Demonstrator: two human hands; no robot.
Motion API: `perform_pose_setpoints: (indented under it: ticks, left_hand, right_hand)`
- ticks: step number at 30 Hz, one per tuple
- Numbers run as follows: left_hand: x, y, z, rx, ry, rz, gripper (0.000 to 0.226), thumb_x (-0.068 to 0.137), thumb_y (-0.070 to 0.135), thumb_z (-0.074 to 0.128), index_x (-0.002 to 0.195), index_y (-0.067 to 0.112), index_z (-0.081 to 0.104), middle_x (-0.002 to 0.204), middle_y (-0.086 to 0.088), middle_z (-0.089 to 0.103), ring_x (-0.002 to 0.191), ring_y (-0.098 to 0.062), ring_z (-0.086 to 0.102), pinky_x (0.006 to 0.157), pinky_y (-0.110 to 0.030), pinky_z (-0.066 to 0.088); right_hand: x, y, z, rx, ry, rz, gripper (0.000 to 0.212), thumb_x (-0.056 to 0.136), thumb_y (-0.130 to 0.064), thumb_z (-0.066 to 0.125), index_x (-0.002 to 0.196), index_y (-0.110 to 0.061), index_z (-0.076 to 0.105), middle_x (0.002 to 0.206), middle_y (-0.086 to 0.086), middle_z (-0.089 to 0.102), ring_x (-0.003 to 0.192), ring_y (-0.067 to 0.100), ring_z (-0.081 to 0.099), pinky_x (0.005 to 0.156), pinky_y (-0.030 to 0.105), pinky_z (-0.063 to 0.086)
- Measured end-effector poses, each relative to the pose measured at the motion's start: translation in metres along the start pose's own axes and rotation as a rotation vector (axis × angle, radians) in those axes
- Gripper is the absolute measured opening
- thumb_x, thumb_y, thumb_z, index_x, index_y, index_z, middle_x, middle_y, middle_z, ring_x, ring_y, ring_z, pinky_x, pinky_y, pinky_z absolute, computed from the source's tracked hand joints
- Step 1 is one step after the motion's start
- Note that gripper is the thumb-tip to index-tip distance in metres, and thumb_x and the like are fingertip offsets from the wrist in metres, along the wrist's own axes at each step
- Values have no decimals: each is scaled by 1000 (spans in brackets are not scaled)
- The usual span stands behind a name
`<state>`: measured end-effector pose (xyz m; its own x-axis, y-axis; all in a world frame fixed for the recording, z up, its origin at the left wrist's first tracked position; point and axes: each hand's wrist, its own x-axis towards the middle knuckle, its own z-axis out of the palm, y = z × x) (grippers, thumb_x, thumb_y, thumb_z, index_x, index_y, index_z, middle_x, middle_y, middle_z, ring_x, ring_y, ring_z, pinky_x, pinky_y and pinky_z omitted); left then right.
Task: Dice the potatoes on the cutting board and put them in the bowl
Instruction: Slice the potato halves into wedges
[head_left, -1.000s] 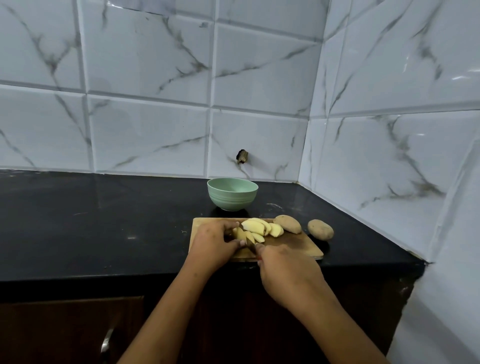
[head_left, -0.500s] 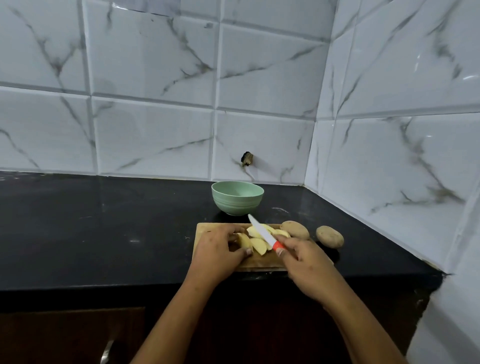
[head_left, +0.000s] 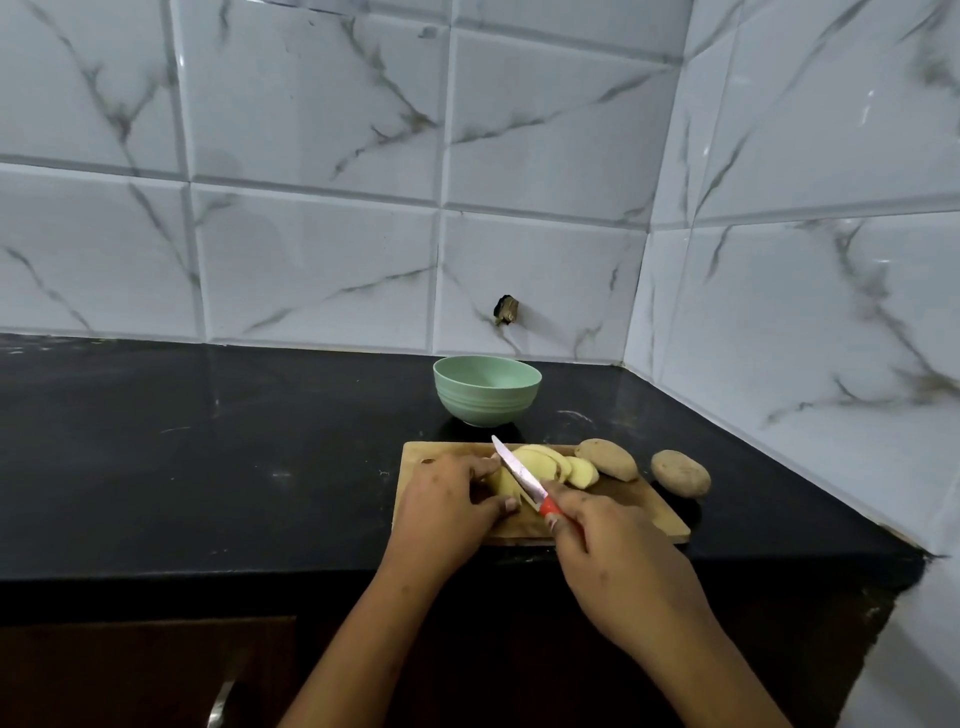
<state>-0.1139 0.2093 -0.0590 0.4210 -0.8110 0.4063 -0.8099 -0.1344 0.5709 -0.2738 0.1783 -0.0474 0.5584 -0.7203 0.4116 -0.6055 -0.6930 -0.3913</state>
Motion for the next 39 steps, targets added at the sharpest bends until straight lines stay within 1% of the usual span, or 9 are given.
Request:
perform_pose_setpoints:
  ticks: [10,16,22,26,28,31,34,37,39]
  left_hand:
    - [0,2,-1,8,-32,-10,47,88,35,64,133,29,53,120,6,64,105,-6,57,79,-13,37]
    - [1,1,-2,-9,-61,0,37,87,30,66,123,30,61,110,7,68,100,-6,58,82,-18,44]
    - [1,1,-2,-2,-60,16,41,86,27,67,127,29,59,105,6,69,96,-7,58,81,-19,44]
    - [1,1,-2,25,-47,35,39,86,26,67,125,25,62,117,7,65,105,-9,56,89,-20,41]
    - [1,2,-2,31,-39,49,38,86,26,67,124,23,62,124,9,62,110,-8,54,90,-17,38]
    - [2,1,0,25,-28,54,36,86,25,67,122,21,64,122,8,63,110,-9,55,90,-18,38]
    - [2,0,0,13,-23,50,39,86,22,67,125,20,62,124,7,63,112,-9,55,90,-16,37]
    - [2,-1,1,-38,-36,42,44,86,16,67,129,18,59,128,4,61,115,-8,56,92,-13,36]
    - [2,1,0,-38,-49,27,43,86,14,66,128,18,59,125,2,63,114,-10,57,94,-16,39]
  right_hand:
    - [3,-10,2,-234,-13,-19,45,103,-33,29,148,-37,26,104,-9,64,81,8,59,62,25,49]
    - [25,-10,10,-346,-69,-46,50,102,-21,36,148,-36,26,112,-3,64,93,16,61,57,27,38]
    - [33,-15,10,-328,-131,-66,49,101,-20,37,147,-35,30,115,-2,63,97,18,61,63,28,38]
    - [25,-13,4,-339,-177,-89,45,101,-21,38,144,-34,34,116,-1,62,100,18,60,65,28,38]
    - [18,-11,2,-344,-197,-112,41,101,-22,39,141,-35,38,113,-1,62,97,18,60,65,29,41]
    - [16,-10,-2,-346,-216,-122,39,101,-23,38,138,-35,41,111,-2,62,95,18,59,65,30,43]
    - [21,-13,-3,-370,-238,-109,32,101,-24,39,131,-30,49,111,-1,61,94,18,58,65,30,40]
    - [25,-18,-3,-410,-262,-87,28,99,-21,43,124,-25,54,110,1,61,82,18,53,63,29,36]
    - [28,-21,-4,-429,-282,-67,26,98,-20,44,122,-21,55,112,3,60,84,20,54,65,31,36]
